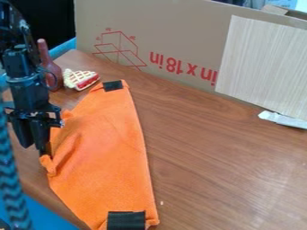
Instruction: Unfold the cloth from thebottom left to the top right
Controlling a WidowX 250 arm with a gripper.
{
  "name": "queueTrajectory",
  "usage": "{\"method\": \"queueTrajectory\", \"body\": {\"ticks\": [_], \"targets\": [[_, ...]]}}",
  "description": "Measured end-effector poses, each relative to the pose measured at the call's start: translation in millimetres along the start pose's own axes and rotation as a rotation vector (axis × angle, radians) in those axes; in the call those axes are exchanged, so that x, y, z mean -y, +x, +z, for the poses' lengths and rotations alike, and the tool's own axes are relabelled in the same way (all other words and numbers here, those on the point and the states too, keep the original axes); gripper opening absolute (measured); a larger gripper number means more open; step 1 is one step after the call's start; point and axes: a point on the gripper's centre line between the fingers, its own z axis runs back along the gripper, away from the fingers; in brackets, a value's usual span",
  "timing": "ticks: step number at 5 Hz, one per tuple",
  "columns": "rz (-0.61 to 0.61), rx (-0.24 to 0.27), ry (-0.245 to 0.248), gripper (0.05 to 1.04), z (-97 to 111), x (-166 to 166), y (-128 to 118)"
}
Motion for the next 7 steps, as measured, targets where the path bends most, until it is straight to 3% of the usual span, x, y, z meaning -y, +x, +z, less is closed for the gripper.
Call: {"method": "queueTrajectory", "body": {"ticks": [1, 2, 3, 4, 7], "targets": [[0.011, 0.006, 0.001, 0.775, 0.0, -0.7, 0.8], [0.030, 0.025, 0.009, 1.003, -1.6, -2.1, 4.4], [0.050, 0.015, 0.009, 1.001, -9.6, -2.9, 5.9], [0.059, 0.016, 0.019, 0.956, -15.1, -2.9, 7.2], [0.058, 0.007, 0.026, 0.219, -21.7, -0.7, 7.2]]}}
